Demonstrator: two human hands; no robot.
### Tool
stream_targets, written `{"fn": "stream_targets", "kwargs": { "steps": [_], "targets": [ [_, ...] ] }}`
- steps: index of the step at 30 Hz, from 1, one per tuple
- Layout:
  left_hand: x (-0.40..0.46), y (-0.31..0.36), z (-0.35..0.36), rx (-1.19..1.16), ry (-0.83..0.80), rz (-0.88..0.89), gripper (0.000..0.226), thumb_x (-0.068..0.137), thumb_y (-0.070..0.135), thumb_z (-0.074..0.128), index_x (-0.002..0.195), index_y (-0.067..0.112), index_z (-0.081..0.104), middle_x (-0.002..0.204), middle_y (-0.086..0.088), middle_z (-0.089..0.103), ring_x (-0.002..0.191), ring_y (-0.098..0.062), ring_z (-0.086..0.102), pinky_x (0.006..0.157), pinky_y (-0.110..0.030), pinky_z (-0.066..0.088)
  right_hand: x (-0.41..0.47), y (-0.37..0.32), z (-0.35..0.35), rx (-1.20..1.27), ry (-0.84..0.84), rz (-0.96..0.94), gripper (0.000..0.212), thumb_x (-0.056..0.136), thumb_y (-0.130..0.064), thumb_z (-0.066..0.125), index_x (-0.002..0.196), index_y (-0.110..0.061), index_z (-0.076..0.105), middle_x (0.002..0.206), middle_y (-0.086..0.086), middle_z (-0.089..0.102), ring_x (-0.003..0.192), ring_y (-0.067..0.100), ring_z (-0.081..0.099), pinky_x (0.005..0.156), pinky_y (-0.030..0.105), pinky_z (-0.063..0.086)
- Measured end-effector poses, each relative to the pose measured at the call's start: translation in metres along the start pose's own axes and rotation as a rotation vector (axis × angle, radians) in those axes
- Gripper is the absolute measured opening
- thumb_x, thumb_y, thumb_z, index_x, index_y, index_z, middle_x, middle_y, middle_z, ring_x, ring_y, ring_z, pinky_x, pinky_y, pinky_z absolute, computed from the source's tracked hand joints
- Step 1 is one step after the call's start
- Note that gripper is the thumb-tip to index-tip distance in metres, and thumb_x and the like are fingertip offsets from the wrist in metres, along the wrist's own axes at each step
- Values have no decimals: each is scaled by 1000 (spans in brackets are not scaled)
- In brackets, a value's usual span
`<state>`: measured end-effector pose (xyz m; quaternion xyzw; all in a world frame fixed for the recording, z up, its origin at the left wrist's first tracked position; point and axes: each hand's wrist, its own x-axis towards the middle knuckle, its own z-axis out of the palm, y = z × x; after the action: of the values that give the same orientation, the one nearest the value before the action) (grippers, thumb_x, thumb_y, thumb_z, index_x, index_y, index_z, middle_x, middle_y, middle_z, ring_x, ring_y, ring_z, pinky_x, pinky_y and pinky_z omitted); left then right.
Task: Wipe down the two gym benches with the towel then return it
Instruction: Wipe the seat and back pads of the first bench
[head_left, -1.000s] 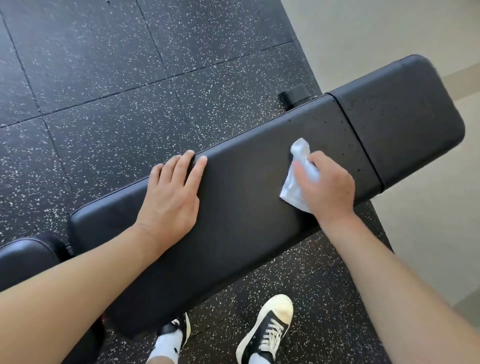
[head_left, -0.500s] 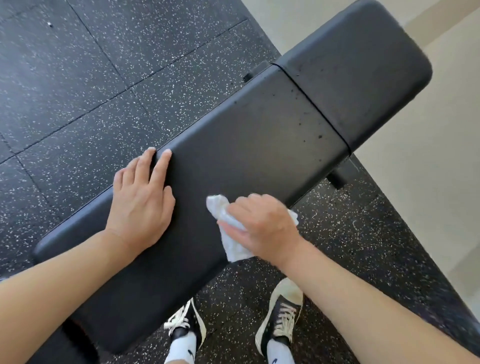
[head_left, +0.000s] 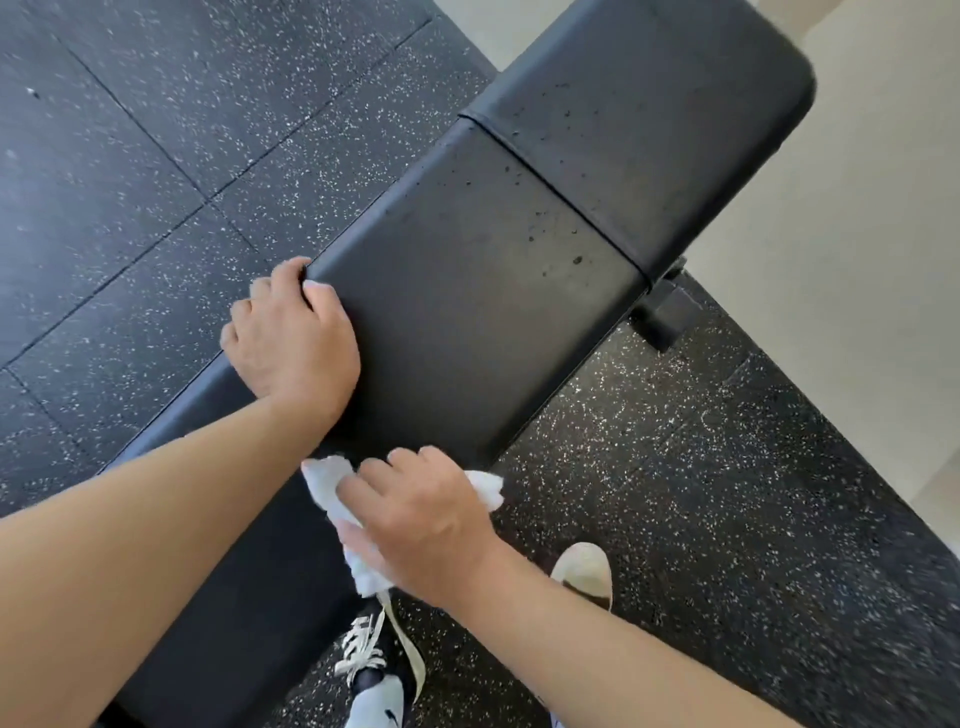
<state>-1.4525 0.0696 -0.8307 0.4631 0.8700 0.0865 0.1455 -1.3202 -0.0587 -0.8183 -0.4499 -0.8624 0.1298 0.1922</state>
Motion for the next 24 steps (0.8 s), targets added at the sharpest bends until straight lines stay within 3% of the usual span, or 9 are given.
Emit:
{"fn": "stream_targets", "kwargs": {
  "steps": [2, 4, 7, 9, 13, 15, 18, 21, 24],
  "targets": [
    [6, 6, -1, 9, 14, -55, 58, 96, 38, 21, 137, 27, 60, 137, -10, 63, 126, -39, 52, 110, -52, 32, -2, 14, -5, 19, -75, -102, 16, 93, -31, 66, 83, -18, 62, 72, -1, 51, 63, 22, 43, 56, 36, 31],
    [7, 10, 0, 18, 36, -75, 57, 95, 38, 22, 133, 26, 62, 132, -10, 66, 122, -39, 54, 106, -52, 34, 8, 48, -18, -19, -20, -85, 18, 94, -32, 64, 82, -19, 61, 70, 0, 48, 61, 24, 44, 54, 38, 31],
    [3, 12, 2, 50, 47, -78, 53, 97, 38, 24, 130, 24, 63, 127, -12, 67, 117, -40, 55, 103, -52, 35, 25, 126, -41, -210, 132, 159, 33, 102, -33, 41, 89, -18, 68, 68, -1, 42, 59, 26, 41, 56, 37, 29],
    [3, 13, 2, 76, 51, -77, 48, 100, 35, 28, 130, 22, 63, 126, -14, 66, 116, -41, 55, 103, -52, 36, 35, 169, -55, -269, 97, 338, 50, 102, -40, 25, 96, -19, 69, 73, -4, 43, 64, 24, 43, 63, 32, 24],
    [0, 17, 0, 76, 48, -88, 43, 103, 32, 32, 131, 20, 62, 127, -16, 65, 117, -42, 55, 104, -52, 35, 62, 151, -54, -272, 102, 523, 32, 98, -30, 34, 104, -22, 65, 72, -4, 42, 63, 26, 46, 60, 37, 28],
    [0, 18, 0, 73, 51, -91, 41, 104, 31, 33, 131, 19, 62, 128, -16, 65, 117, -41, 54, 104, -52, 35, 70, 105, -41, -208, 78, 404, 28, 95, -24, 37, 104, -24, 64, 67, -3, 41, 57, 27, 47, 54, 39, 30],
    [2, 19, 2, 78, 62, -97, 41, 104, 30, 35, 132, 20, 62, 129, -15, 65, 119, -41, 54, 104, -52, 35, 56, 47, -22, -35, 70, 164, 17, 95, -20, 58, 80, -19, 66, 62, 0, 51, 53, 25, 50, 49, 37, 35],
    [3, 17, 5, 81, 71, -100, 41, 103, 31, 34, 132, 21, 62, 128, -14, 66, 118, -41, 55, 103, -51, 35, 44, 48, -17, 42, 119, 31, 26, 97, -22, 62, 71, -18, 62, 62, -1, 51, 53, 23, 45, 48, 37, 36],
    [3, 17, 6, 80, 74, -103, 43, 101, 33, 31, 129, 21, 62, 125, -13, 66, 115, -41, 55, 103, -51, 35, 44, 83, -30, -54, 112, -40, 26, 102, -25, 54, 84, -15, 71, 61, -1, 46, 52, 23, 45, 47, 36, 36]
  ]
}}
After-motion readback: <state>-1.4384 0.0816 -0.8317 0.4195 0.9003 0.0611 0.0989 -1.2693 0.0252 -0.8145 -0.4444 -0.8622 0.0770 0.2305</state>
